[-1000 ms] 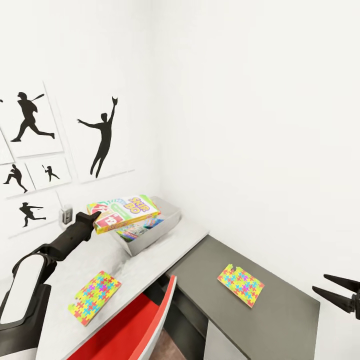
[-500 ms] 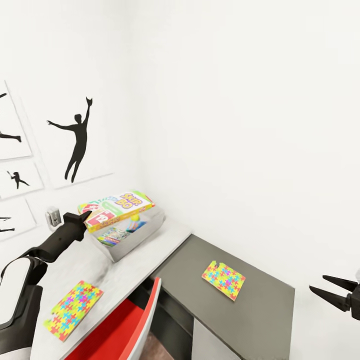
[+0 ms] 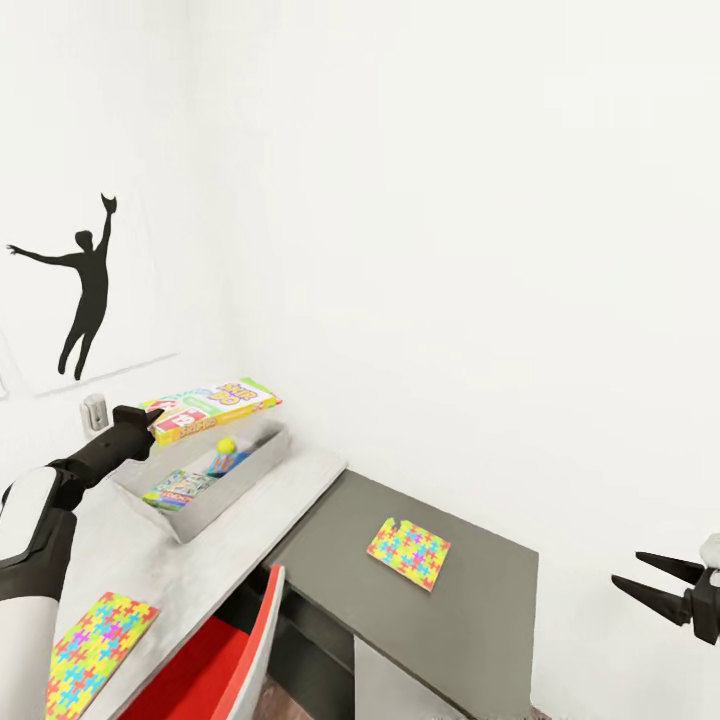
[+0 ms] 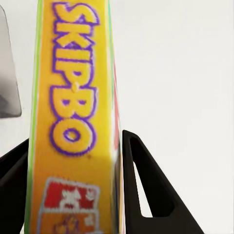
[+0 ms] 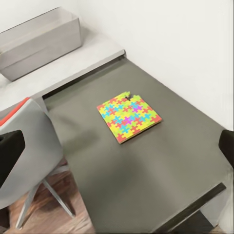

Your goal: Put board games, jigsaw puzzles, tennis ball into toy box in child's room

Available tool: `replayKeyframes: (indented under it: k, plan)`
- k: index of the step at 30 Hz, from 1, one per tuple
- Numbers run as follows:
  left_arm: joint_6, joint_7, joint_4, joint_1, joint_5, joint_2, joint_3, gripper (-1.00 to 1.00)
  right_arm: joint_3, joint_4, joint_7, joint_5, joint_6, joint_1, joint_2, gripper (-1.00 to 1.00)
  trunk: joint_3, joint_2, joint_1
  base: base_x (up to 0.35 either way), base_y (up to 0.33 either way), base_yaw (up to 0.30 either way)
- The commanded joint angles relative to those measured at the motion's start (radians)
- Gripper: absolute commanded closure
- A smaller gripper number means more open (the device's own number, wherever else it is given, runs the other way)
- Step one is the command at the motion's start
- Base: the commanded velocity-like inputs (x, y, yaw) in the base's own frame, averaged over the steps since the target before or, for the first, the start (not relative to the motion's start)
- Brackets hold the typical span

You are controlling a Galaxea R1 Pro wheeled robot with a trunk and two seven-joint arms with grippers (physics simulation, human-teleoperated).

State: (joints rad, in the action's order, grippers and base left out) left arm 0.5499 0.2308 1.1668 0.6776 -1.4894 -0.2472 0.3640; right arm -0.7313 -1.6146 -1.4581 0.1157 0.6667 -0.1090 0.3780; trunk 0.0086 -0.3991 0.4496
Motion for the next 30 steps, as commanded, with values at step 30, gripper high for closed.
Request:
replayKeyframes:
  k: [30]
  plan:
    - [0.002,-0.003,0.197,-0.21,-0.045,-0.059,0.102,1.0,0.02,0.004,0.004,0.095,0.01,-0.001,-0.063,-1.0,0.006,-0.001,0.0,0.051,0.0,-0.152]
